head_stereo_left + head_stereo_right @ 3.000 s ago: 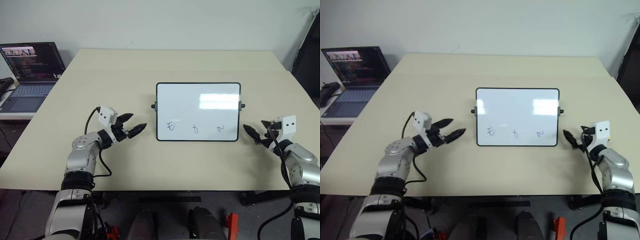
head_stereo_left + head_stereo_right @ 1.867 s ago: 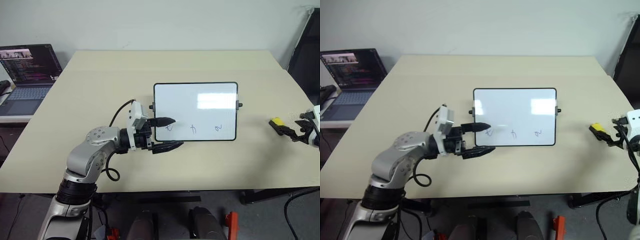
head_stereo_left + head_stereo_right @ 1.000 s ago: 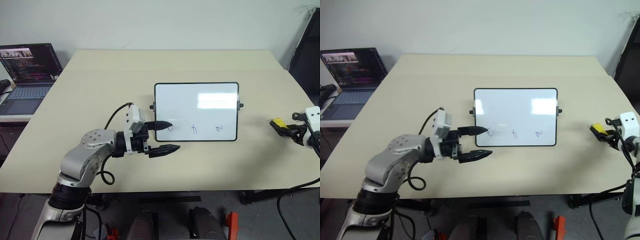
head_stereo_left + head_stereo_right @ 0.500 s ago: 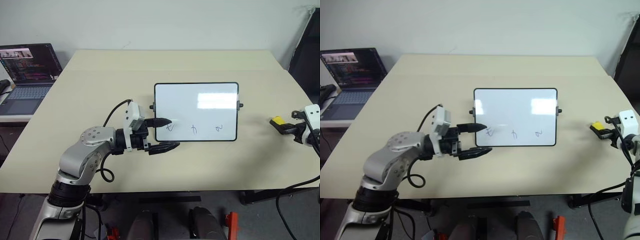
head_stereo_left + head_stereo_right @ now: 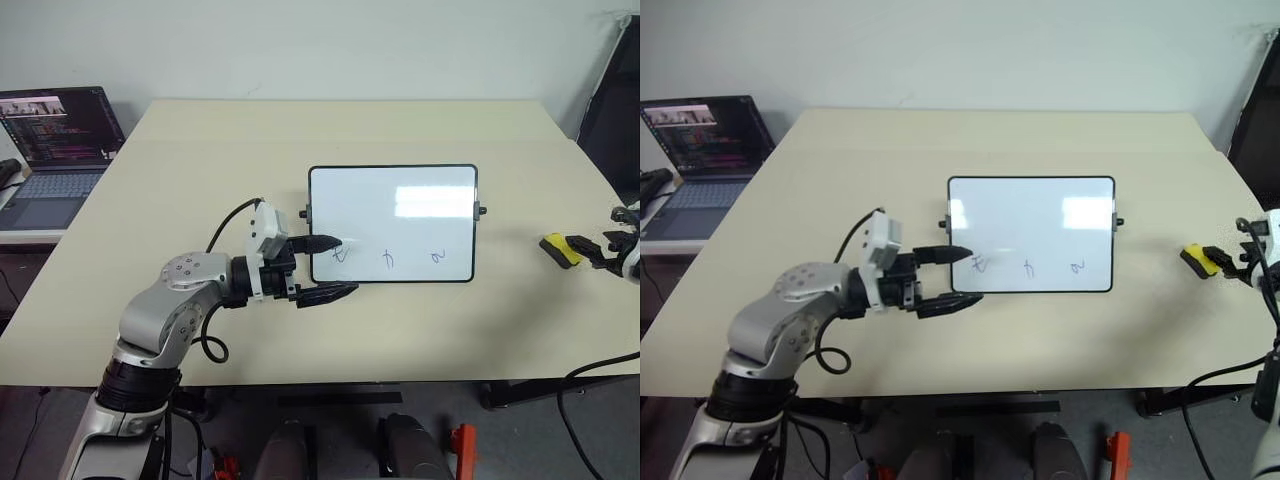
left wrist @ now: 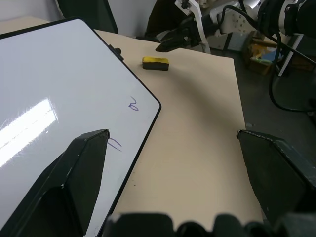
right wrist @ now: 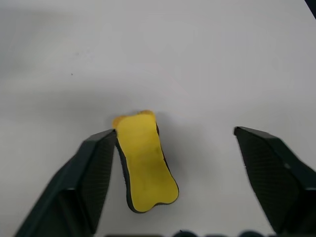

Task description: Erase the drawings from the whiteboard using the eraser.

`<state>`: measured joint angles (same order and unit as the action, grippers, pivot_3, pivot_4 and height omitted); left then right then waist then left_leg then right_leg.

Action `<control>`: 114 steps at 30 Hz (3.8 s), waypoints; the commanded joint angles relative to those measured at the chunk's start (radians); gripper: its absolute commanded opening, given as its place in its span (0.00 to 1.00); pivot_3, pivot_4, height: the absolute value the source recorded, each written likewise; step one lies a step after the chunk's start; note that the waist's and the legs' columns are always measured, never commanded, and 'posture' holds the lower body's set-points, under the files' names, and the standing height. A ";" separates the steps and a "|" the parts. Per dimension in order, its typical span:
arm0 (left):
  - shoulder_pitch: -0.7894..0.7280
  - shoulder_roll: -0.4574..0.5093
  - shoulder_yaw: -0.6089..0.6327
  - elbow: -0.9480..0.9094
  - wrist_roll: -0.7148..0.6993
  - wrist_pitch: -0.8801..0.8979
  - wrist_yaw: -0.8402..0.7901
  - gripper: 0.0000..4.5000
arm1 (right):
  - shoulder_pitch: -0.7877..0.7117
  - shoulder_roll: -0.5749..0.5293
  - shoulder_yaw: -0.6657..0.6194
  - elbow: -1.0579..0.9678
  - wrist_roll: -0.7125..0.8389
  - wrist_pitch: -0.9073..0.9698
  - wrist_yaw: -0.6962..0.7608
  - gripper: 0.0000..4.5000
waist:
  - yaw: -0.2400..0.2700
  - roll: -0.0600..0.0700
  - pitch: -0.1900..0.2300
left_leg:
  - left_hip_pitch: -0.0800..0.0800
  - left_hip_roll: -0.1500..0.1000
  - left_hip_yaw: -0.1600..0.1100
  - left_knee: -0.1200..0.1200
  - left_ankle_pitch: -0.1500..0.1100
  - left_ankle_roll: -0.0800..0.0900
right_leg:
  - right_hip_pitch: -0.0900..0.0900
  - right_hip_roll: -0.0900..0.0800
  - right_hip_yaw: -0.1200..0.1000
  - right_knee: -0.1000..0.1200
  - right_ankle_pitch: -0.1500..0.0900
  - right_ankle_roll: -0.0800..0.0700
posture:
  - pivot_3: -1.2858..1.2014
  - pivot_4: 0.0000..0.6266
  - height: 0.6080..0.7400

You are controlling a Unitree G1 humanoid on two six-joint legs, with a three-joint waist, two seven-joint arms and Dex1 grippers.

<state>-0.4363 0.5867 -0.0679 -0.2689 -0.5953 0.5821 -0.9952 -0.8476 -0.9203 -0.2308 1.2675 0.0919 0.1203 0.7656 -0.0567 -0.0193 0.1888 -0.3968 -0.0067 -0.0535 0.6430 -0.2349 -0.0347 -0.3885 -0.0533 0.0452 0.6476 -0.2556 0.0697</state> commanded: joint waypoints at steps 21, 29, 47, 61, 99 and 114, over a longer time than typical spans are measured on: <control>0.025 0.060 0.078 -0.086 -0.041 0.028 0.024 1.00 | -0.044 0.049 0.015 0.037 -0.036 0.090 -0.025 0.91 | 0.000 0.000 0.000 | 0.000 0.000 0.000 0.000 0.000 0.000 | 0.000 0.000 0.000 0.000 0.000 0.000 | 0.52 0.24 1.00; 0.025 0.058 0.078 -0.089 -0.041 0.030 0.029 1.00 | -0.050 0.049 0.000 0.036 -0.029 0.067 -0.053 0.87 | 0.000 0.000 0.000 | 0.000 0.000 0.000 0.000 0.000 0.000 | 0.000 0.000 0.000 0.000 0.000 0.000 | 0.52 0.24 1.00; 0.019 0.066 0.089 -0.082 -0.038 0.026 0.027 1.00 | -0.030 0.010 -0.071 -0.031 0.046 0.032 0.000 0.22 | 0.000 0.000 0.000 | 0.000 0.000 0.000 0.000 0.000 0.000 | 0.000 0.000 0.000 0.000 0.000 0.000 | 0.52 0.24 1.00; 0.034 0.194 0.201 0.183 0.083 -0.188 -0.064 1.00 | 0.186 0.002 0.030 -1.410 0.434 0.442 0.220 0.22 | -0.003 0.003 0.000 | 0.003 0.002 -0.002 -0.001 0.000 0.000 | 0.000 0.001 -0.001 0.004 -0.001 0.000 | 0.52 0.24 1.00; 0.137 0.182 0.165 0.120 0.101 -0.198 -0.097 1.00 | 0.169 0.484 0.775 -0.952 -0.384 0.082 0.042 0.21 | 0.016 -0.006 -0.006 | 0.023 0.002 -0.002 0.001 0.000 0.000 | 0.013 0.000 -0.002 0.015 -0.009 -0.008 | 0.52 0.24 1.00; 0.071 0.171 0.136 0.178 0.123 -0.215 -0.119 1.00 | 0.065 0.509 0.643 -0.838 -0.390 0.038 -0.128 0.21 | 0.017 -0.006 -0.006 | 0.031 0.003 -0.003 0.001 0.001 0.001 | 0.015 0.000 -0.001 0.015 -0.009 -0.008 | 0.52 0.24 1.00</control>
<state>-0.3409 0.7586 0.0642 -0.0846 -0.4740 0.3836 -1.1067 -0.7763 -0.3903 0.4575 0.3450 -0.2541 0.1327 0.7074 -0.0396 -0.0255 0.1826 -0.3661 -0.0039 -0.0572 0.6438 -0.2339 -0.0336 -0.3733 -0.0534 0.0436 0.6624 -0.2650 0.0612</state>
